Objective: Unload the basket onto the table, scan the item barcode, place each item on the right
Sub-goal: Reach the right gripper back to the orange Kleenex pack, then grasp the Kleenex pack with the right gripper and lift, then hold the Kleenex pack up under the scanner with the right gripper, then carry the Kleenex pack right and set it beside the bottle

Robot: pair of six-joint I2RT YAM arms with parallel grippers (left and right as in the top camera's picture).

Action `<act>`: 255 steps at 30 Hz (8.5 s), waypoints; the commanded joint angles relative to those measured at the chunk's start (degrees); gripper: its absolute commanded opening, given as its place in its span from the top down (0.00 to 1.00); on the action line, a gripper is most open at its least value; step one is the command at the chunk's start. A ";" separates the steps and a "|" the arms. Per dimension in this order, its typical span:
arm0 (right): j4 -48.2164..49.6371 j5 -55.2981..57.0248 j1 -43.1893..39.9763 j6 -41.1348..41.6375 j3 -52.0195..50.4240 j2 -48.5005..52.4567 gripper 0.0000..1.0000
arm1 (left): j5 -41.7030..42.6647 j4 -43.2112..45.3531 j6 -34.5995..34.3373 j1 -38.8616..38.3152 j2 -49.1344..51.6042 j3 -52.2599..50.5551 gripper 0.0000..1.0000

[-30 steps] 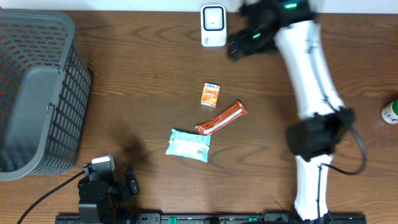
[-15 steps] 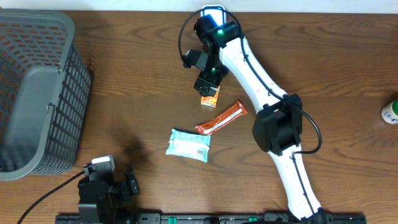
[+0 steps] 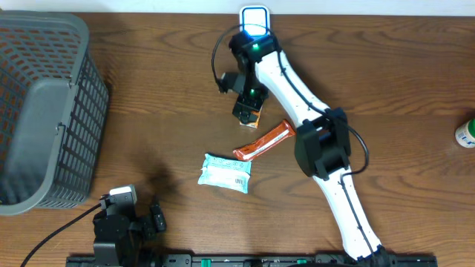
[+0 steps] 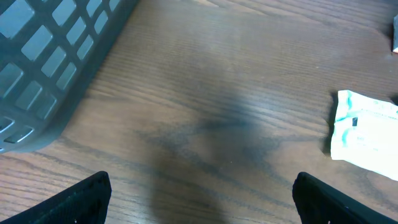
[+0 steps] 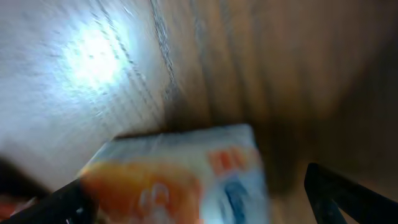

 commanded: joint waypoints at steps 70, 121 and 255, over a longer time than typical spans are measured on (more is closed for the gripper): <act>-10.34 3.43 3.87 38.07 6.36 2.60 0.01 | 0.55 -0.33 -0.52 0.09 0.04 -0.04 0.06; -3.85 -2.29 5.01 51.12 -1.29 2.58 0.31 | 0.55 -0.33 -0.52 0.09 0.04 -0.04 0.06; 7.74 38.32 -39.67 45.29 -0.87 -9.92 0.48 | 0.55 -0.33 -0.52 0.09 0.04 -0.04 0.06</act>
